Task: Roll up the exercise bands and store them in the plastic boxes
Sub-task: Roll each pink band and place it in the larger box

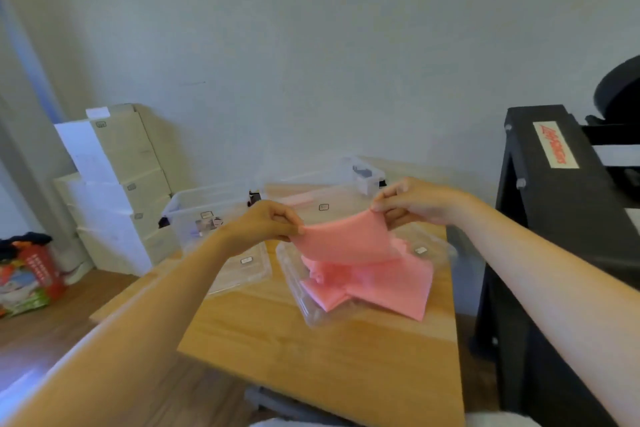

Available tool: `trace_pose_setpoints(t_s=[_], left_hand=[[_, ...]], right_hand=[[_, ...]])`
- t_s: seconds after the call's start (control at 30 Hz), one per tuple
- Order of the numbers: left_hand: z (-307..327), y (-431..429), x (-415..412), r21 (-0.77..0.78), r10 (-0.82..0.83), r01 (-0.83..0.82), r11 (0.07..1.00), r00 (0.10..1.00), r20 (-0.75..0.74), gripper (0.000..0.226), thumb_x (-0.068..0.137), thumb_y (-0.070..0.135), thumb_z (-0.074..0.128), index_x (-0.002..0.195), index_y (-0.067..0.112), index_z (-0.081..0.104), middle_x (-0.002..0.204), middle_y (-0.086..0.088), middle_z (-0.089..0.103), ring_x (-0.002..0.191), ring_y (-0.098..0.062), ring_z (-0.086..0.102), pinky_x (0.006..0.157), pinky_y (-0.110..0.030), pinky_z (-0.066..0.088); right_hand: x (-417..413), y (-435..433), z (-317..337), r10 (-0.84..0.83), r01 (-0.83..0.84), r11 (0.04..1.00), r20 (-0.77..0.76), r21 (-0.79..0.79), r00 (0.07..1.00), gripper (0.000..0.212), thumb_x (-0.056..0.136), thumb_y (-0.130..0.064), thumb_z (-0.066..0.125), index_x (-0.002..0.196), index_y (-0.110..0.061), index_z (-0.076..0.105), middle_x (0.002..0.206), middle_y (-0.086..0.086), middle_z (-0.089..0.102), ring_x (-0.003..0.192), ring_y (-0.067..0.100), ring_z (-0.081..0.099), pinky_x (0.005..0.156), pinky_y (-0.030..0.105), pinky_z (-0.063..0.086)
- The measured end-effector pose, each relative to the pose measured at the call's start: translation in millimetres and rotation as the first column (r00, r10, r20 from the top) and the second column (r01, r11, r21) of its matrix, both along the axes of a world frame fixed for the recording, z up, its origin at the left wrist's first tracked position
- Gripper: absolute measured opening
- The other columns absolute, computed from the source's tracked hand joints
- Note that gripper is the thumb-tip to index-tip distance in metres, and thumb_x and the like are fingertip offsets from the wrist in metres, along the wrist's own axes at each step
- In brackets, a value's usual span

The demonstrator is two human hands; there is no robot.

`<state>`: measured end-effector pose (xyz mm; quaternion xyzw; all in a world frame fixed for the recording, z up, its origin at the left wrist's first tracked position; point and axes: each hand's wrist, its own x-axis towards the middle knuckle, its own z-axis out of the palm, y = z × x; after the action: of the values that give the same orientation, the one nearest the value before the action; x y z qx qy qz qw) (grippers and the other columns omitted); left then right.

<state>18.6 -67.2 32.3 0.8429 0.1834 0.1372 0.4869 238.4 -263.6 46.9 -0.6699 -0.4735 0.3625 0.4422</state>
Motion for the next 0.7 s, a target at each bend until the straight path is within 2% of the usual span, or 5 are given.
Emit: trace_pose_setpoints(t_s=[0.23,0.33,0.5,0.63,0.7], left_hand=[[-69,-22,-17,-0.079,-0.13,0.117,0.99,0.974,-0.184,0.012,0.089,0.002,0.066,0.098,-0.002,0.072,0.099,-0.01,0.075,0.093,-0.022,0.072,0.086,-0.03,0.056],[-72,-18,-10,-0.04,-0.041,0.035,0.999,0.988,-0.146,0.01,0.089,0.001,0.065,0.091,0.006,0.073,0.097,-0.008,0.076,0.09,-0.02,0.073,0.079,-0.026,0.054],[-87,-7,25,0.056,0.125,-0.124,0.991,0.992,-0.028,0.008,0.086,0.0,0.068,0.088,0.006,0.073,0.086,-0.003,0.072,0.082,-0.003,0.07,0.065,-0.012,0.049],[-97,8,63,0.203,0.152,-0.146,0.968,0.988,-0.015,0.012,0.083,0.015,0.076,0.095,0.017,0.075,0.097,0.005,0.071,0.096,-0.011,0.065,0.09,-0.032,0.052],[-97,11,81,0.277,0.143,-0.129,0.952,0.989,-0.032,0.015,0.085,0.021,0.074,0.1,0.02,0.074,0.107,0.008,0.065,0.104,-0.01,0.058,0.092,-0.029,0.045]], right_hand=[[-13,-26,-64,0.095,-0.085,0.94,0.015,-0.331,0.995,0.024,0.09,-0.019,0.065,0.108,-0.003,0.067,0.103,0.015,0.072,0.094,0.025,0.07,0.088,0.035,0.055],[-9,-16,-74,-0.078,0.097,0.977,0.107,-0.19,0.991,0.015,0.089,-0.015,0.066,0.1,-0.005,0.069,0.098,0.011,0.073,0.09,0.021,0.07,0.086,0.033,0.056],[14,9,-99,-0.391,0.402,0.914,0.364,0.048,0.845,0.014,0.086,-0.01,0.067,0.1,-0.011,0.072,0.113,-0.005,0.064,0.104,0.012,0.059,0.086,0.022,0.043],[30,20,-118,-0.448,0.467,0.883,0.396,0.053,0.802,0.022,0.09,-0.017,0.064,0.112,-0.015,0.068,0.12,-0.004,0.064,0.118,0.012,0.055,0.088,0.015,0.033],[38,24,-125,-0.443,0.474,0.88,0.395,0.023,0.805,0.028,0.091,-0.022,0.062,0.119,-0.016,0.065,0.121,-0.009,0.06,0.121,0.009,0.051,0.084,0.009,0.027]])
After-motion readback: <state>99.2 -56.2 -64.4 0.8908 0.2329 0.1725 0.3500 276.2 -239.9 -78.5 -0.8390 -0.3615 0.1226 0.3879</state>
